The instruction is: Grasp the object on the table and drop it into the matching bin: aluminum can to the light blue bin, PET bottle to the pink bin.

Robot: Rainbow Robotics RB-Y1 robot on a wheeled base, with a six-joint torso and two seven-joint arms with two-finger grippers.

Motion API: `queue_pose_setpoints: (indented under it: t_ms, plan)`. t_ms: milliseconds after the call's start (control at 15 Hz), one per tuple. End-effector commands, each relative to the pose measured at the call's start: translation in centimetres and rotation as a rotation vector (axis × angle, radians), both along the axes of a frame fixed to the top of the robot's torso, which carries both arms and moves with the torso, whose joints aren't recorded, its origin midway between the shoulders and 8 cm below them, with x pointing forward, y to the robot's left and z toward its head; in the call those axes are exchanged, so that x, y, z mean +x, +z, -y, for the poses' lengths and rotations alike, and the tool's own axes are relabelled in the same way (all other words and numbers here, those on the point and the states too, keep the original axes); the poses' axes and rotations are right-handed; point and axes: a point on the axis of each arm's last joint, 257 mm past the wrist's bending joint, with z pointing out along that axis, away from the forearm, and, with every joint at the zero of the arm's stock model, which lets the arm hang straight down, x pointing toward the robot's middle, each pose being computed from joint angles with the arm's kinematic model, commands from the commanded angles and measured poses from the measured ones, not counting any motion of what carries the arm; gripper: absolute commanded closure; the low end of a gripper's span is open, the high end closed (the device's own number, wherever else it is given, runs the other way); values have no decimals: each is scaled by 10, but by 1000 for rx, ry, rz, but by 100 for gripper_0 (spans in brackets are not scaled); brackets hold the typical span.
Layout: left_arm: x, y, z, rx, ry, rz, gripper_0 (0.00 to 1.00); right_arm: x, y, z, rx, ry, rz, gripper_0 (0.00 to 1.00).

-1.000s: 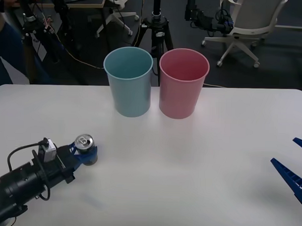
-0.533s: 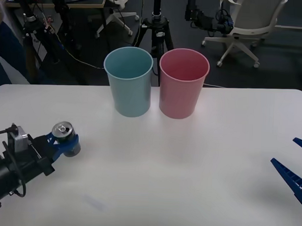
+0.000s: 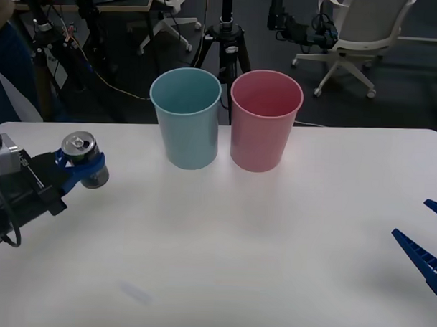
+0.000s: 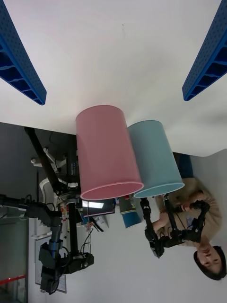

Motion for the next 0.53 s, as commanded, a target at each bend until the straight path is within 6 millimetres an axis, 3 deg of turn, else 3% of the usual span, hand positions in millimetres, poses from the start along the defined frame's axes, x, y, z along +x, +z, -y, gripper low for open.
queue_pose_setpoints:
  t_ms: [67, 333, 533]
  plan:
    - [8, 35, -3, 22, -8, 24, 100, 0, 0, 0, 0, 0, 0, 0]
    - [31, 84, 20, 37, -79, 16, 100, 0, 0, 0, 0, 0, 0, 0]
    - [56, 107, 38, 7, -108, 3, 100, 0, 0, 0, 0, 0, 0, 0]
